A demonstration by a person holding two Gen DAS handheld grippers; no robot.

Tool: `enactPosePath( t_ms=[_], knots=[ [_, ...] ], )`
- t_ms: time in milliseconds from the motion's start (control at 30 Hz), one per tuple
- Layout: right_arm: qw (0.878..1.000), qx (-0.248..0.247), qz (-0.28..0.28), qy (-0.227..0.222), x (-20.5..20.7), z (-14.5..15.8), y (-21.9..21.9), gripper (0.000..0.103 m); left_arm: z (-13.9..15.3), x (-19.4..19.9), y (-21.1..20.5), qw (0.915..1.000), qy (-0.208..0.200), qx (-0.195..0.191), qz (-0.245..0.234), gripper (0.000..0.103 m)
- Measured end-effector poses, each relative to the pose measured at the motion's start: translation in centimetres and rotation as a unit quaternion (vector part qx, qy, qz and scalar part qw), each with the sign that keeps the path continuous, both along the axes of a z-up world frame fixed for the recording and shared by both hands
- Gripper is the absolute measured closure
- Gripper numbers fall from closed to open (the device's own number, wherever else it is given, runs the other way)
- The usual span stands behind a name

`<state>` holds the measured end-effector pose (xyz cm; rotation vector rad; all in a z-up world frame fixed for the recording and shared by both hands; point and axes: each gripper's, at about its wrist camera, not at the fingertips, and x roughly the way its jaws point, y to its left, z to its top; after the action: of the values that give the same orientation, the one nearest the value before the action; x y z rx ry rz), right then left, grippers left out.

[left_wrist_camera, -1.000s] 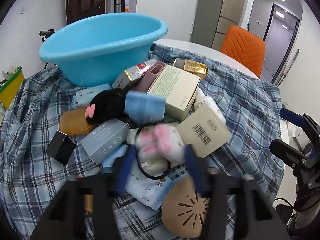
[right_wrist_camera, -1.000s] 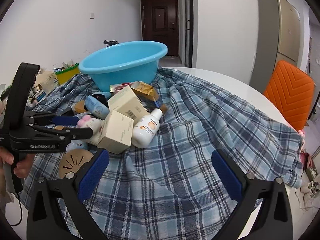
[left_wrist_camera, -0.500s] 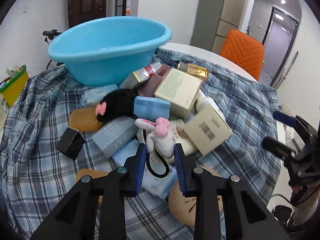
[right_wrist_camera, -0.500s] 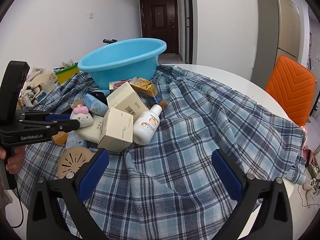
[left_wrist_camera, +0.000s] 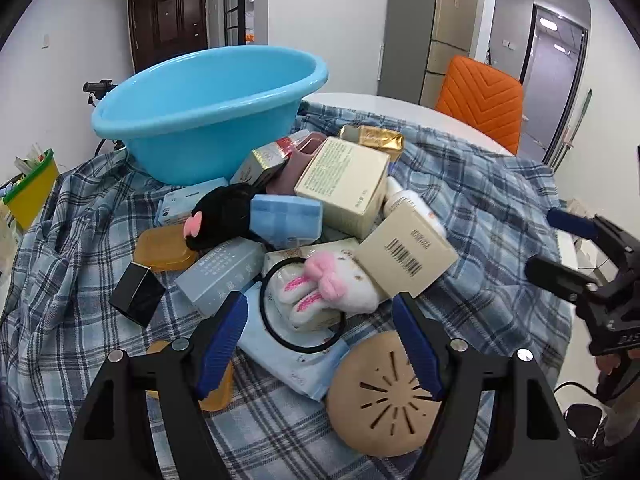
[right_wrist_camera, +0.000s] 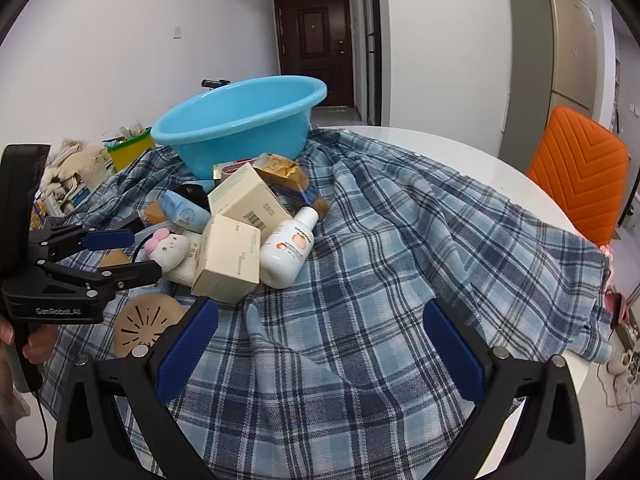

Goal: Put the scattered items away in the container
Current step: 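Lower the left gripper onto the pink-white bunny plush and close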

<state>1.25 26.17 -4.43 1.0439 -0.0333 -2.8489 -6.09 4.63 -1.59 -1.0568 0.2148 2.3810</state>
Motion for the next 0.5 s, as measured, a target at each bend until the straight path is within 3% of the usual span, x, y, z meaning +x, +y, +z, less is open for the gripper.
enactPosePath(
  t_ms=[433, 500],
  knots=[
    [1.0, -0.002, 0.001, -0.001, 0.3, 0.0, 0.4, 0.001, -0.5, -1.0, 2.1, 0.9998, -0.004, 0.004, -0.021, 0.026],
    [1.0, -0.002, 0.0, 0.001, 0.5, 0.1, 0.4, 0.001, -0.8, -1.4, 2.2, 0.9999, -0.005, -0.001, -0.015, 0.033]
  ],
)
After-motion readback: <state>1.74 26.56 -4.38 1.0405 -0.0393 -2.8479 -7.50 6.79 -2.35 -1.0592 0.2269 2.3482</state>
